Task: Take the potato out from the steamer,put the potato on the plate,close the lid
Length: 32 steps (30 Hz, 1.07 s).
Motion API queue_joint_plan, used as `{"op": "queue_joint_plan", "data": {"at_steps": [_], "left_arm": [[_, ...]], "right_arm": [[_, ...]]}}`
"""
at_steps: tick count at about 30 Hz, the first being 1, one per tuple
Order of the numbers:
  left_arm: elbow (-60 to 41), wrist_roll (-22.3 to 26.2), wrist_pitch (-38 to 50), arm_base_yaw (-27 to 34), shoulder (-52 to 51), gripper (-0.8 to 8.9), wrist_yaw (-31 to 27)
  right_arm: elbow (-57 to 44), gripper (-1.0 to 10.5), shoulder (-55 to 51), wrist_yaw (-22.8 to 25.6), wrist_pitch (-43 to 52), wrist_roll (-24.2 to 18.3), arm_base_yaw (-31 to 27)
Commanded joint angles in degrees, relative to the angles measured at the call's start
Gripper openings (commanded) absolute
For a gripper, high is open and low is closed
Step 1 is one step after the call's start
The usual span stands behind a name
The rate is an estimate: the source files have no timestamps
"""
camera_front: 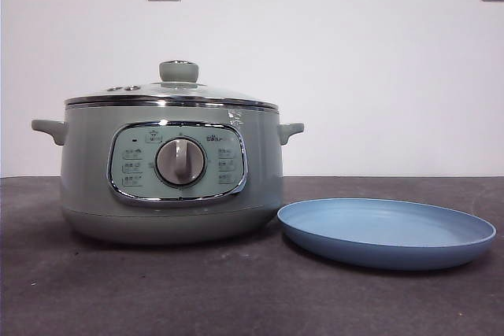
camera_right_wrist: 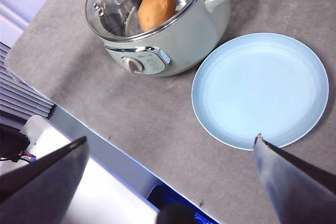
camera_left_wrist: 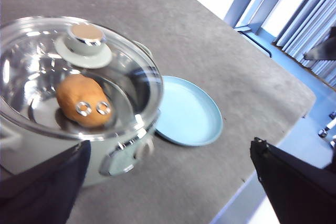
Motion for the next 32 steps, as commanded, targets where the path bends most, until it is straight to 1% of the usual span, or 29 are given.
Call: {"op": "queue_joint_plan", "data": {"at_steps": [1, 7, 13, 17, 23, 26, 28, 32], "left_arm": [[1.5, -0.5, 2.7, -0.9, 3.4, 6.72, -0.6], [7.1, 0.0, 8.5, -4.8, 13.5, 6.68, -6.1], [15.4, 3.8, 10.9, -10.3, 26.4, 6.68, -12.9], [21.4, 6.3, 11.3, -13.8, 34.9, 6.68, -17.7], [28.9, 8.7, 11.3, -17.9, 45.8, 6.67, -22.9], [31.1, 10.1, 11.3, -19.3, 50.1, 6.68, -25.0], [32.1, 10.2, 11.4, -20.0, 52.6, 6.68, -25.8], [32.7, 11.6, 11.3, -21.1, 56.4, 6.68, -27.9]], "right_arm": [[0.0, 6.0, 0.4, -0.1, 0.2, 0.1, 0.1], [0.0, 6.0, 1.7, -0.1, 0.3, 0.1, 0.1], [0.0, 6.0, 2.8, 0.0, 0.6, 0.1, 0.1], [0.0, 6.0, 3.3, 0.0, 0.6, 0.1, 0.1], [0.0, 6.0, 3.6, 0.0, 0.6, 0.1, 0.1], [0.0, 6.0, 3.6, 0.0, 0.6, 0.1, 0.1], [0.0, 6.0, 3.6, 0.0, 0.6, 0.1, 0.1], [0.0, 6.0, 3.6, 0.0, 0.6, 0.1, 0.1]]}}
